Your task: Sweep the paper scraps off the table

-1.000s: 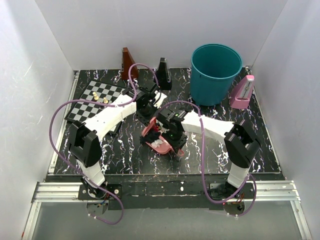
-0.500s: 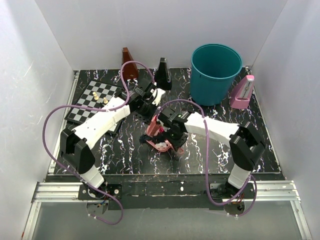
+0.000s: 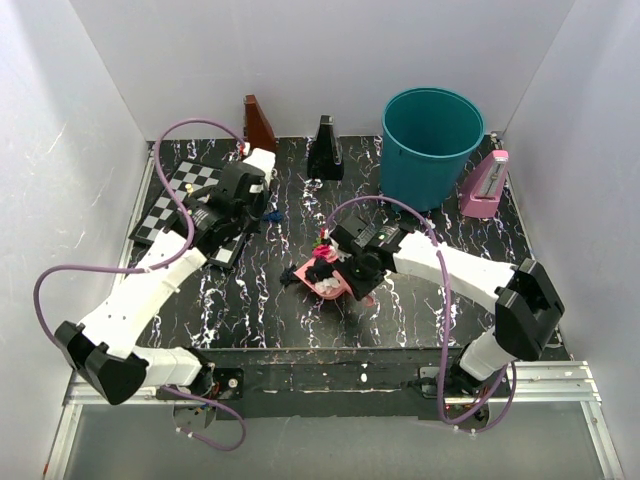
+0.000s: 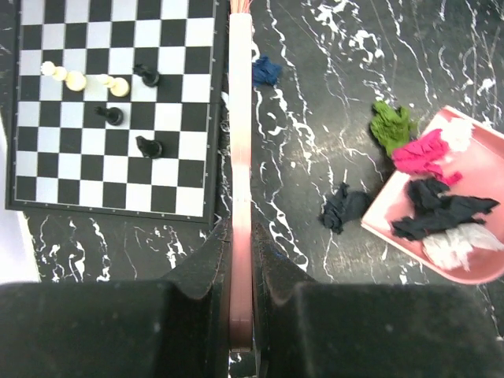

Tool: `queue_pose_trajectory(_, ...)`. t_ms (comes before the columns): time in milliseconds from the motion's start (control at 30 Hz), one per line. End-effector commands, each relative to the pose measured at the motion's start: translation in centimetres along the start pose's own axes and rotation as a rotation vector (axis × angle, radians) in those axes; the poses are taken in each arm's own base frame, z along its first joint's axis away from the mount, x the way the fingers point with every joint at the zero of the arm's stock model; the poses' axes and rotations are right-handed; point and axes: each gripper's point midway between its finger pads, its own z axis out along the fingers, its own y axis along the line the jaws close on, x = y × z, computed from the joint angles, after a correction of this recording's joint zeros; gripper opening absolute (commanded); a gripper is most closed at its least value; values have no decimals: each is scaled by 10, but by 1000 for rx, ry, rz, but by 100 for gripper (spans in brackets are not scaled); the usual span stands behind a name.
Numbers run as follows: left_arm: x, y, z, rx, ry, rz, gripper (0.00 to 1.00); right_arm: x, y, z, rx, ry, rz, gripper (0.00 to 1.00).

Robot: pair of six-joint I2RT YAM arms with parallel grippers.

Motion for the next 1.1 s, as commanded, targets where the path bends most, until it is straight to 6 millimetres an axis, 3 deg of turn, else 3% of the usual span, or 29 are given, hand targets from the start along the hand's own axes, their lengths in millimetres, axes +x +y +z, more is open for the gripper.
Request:
queue_pose_trajectory(0,2,18,3,-100,-29,-22,0,-13,1,-28,-5,-73,16,1)
queue_pose_trajectory(167,16,12,7,-68,-52,-39,0,-28,5,-68,-82,-132,73,1)
queue_pose_trajectory(300,24,9,8,-43,-62,-45,0,-39,-5,-105,-78,-173,117,1)
queue_pose_trajectory(500,33,9,6,-36,-80,-52,0,-66,-31,-162,-31,-270,175,1)
queue_pose_trajectory(733,41,6,9,-20,-70,-41,0,-94,-78,-227,14,-393,283,1)
queue_pose_trajectory(900,45,6,11,-20,-57,-31,0,-112,-113,-245,-19,-473,400,1)
queue_pose_trajectory(1067,47,4,11,-9,-54,-34,0,-127,-144,-241,-59,-499,505,1)
